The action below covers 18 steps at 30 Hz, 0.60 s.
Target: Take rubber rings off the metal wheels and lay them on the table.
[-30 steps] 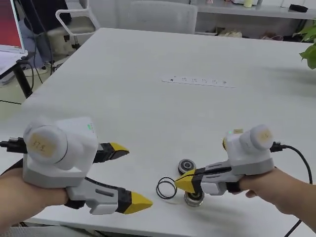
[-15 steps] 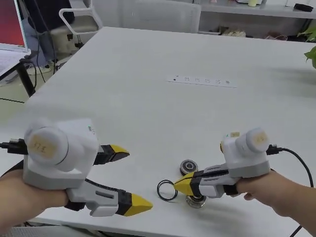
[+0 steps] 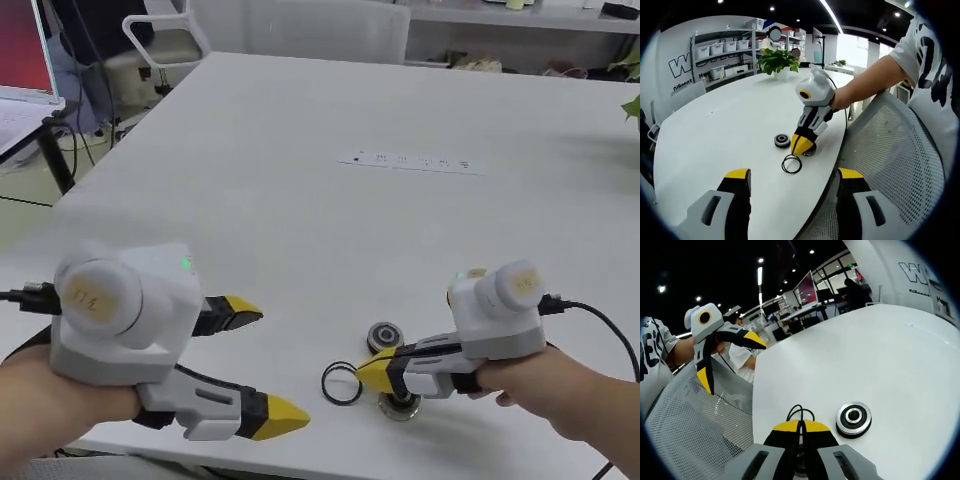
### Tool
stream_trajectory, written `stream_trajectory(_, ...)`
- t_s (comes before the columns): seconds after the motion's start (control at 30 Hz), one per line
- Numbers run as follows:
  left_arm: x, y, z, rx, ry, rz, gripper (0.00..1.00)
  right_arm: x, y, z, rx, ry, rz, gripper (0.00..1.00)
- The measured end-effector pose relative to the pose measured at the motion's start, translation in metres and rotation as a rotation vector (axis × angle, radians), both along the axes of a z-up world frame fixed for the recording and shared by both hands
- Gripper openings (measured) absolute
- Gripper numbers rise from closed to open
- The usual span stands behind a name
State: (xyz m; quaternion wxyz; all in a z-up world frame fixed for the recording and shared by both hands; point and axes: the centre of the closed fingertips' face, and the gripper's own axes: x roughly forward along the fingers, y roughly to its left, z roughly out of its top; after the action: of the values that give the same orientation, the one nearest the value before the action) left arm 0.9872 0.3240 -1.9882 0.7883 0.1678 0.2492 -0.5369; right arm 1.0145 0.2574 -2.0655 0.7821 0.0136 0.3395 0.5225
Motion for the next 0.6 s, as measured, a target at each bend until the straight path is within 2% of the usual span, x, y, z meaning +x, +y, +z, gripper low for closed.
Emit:
stream_trajectory(0.2,0.000,0.001,-0.001,0.002,0.003,0.004,0.67,0.003,-0.003,-0.003,-0.014,-0.008,-0.016,0.00)
stream_trajectory(0.6,0.001,0.001,-0.002,0.005,0.009,0.009,0.67,0.012,-0.012,0.005,0.006,-0.036,-0.062,0.01)
